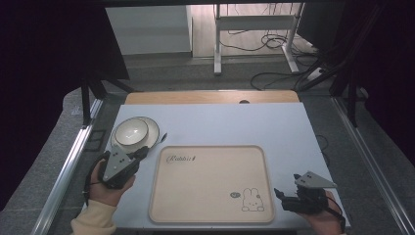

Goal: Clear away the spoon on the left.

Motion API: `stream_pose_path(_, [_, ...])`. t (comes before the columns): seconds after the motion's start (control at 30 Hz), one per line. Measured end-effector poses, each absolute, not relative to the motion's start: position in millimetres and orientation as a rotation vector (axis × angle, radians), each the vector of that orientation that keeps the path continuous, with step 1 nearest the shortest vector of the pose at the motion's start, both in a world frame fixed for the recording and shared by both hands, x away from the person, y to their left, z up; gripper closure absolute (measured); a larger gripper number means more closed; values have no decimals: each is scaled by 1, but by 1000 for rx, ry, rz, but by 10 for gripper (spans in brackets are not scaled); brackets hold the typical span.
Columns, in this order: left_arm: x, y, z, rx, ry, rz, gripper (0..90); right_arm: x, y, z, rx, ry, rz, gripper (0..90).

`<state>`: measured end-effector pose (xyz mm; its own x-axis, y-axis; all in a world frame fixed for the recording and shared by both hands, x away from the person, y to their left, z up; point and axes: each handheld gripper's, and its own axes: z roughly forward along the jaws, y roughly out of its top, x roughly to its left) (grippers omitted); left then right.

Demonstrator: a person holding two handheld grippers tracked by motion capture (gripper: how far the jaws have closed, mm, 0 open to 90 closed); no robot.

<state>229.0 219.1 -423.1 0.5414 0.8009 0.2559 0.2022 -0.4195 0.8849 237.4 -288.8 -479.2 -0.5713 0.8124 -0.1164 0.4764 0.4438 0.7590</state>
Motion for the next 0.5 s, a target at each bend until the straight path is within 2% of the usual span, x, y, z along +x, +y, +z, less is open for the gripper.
stream_pose_path(0.5, [229,201,-431,1971,760,834,897,238,-289,-480,1086,2235,949,170])
